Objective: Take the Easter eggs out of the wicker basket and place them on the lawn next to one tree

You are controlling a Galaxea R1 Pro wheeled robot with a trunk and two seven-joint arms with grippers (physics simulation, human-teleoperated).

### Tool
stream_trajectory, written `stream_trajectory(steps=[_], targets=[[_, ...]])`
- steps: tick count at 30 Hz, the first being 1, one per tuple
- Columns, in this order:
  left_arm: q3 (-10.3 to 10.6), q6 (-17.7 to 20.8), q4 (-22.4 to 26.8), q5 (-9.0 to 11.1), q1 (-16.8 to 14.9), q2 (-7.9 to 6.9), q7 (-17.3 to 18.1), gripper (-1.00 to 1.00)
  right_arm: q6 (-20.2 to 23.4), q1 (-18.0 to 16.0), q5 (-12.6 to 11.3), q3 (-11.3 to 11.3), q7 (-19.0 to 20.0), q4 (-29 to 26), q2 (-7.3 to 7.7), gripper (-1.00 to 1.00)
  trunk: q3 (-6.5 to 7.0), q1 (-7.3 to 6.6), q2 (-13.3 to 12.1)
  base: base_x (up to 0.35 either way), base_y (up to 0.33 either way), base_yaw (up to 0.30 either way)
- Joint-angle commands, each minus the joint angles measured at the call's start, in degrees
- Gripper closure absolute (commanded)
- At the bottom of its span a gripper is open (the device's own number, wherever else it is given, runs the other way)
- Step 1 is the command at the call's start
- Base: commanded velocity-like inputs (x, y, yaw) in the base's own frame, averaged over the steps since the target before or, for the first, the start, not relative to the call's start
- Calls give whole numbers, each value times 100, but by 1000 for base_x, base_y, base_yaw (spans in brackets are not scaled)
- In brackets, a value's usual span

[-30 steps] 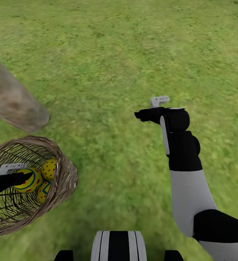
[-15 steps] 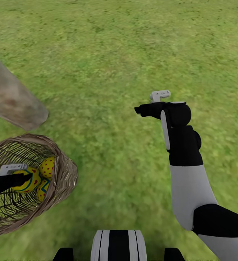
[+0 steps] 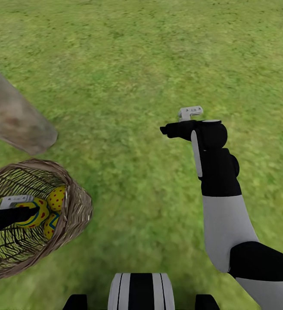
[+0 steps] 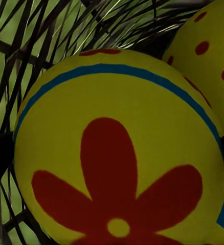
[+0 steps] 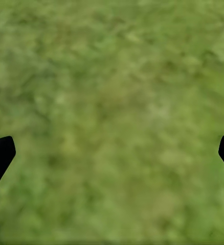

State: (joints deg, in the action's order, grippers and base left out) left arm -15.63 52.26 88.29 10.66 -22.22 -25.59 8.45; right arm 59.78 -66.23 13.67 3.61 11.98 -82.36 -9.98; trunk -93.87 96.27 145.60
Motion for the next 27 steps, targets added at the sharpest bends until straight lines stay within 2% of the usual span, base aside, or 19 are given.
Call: stream_trajectory(steps=[1, 19, 21, 27], targets=[[-5, 30, 4, 5, -2, 1, 24, -100, 22, -4, 62, -1, 50, 1, -2, -100, -3, -1, 1, 0, 0, 0], [67, 38, 4, 6, -1, 0, 25, -100, 22, -13, 63, -1, 50, 18, -2, -100, -3, -1, 1, 0, 0, 0], [68, 37, 3, 6, -1, -1, 25, -100, 22, -13, 64, -1, 50, 18, -2, -100, -48, 4, 4, 0, 0, 0], [68, 34, -1, 6, -1, 1, 25, -100, 22, -13, 63, -1, 50, 18, -2, -100, -48, 4, 4, 0, 0, 0]])
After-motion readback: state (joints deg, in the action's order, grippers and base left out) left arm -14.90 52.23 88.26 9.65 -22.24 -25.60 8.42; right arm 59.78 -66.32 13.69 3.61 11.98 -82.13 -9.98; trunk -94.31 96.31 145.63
